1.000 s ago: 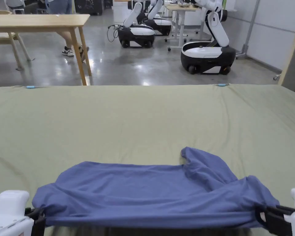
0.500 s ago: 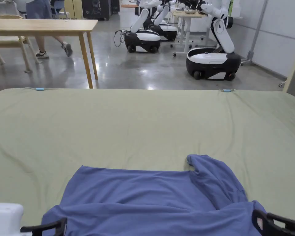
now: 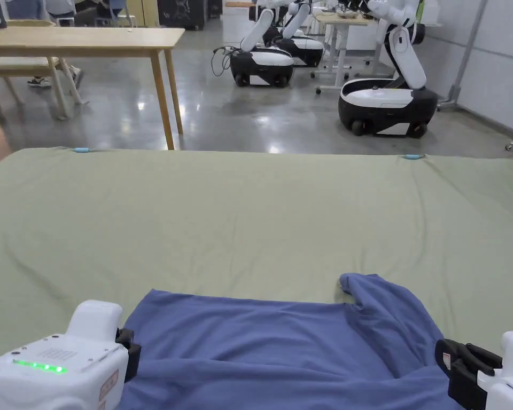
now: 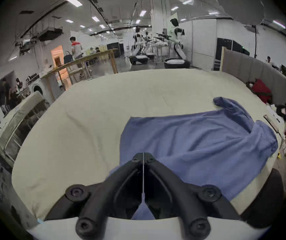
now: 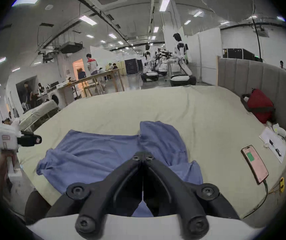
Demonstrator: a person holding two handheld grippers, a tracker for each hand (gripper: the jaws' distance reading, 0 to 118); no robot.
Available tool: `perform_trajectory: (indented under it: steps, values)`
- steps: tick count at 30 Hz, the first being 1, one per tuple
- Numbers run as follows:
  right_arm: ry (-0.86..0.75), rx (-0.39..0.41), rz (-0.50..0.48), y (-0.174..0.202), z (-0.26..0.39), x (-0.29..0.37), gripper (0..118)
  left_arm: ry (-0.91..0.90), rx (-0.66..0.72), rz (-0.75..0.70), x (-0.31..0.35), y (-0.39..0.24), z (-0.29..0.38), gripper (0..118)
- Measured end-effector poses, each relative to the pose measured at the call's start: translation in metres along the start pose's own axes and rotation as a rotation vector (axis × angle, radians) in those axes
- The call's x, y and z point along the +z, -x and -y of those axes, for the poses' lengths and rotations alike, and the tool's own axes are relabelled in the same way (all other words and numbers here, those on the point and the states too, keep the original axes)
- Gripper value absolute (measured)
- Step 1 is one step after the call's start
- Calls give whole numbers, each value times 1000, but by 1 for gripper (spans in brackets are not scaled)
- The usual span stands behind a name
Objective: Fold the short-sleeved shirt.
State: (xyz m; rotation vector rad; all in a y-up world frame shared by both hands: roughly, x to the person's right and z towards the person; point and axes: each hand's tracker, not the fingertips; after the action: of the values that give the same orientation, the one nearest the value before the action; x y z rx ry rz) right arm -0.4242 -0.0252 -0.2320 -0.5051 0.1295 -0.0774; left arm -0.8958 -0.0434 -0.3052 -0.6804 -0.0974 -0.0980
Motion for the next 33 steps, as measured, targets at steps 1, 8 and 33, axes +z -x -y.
perform_trajectory:
  steps: [1,8,33]
  values:
    - [9,8,5,-1,-2,-4,1,1,2,-6,-14,7,-9,116]
    - [92,57,45,-23,-19,-47,1,80,-96,-135,-112,1,-73,113]
    - [237,19,84,-85,-73,-138,2,59,-83,2,-55,9,-89,4]
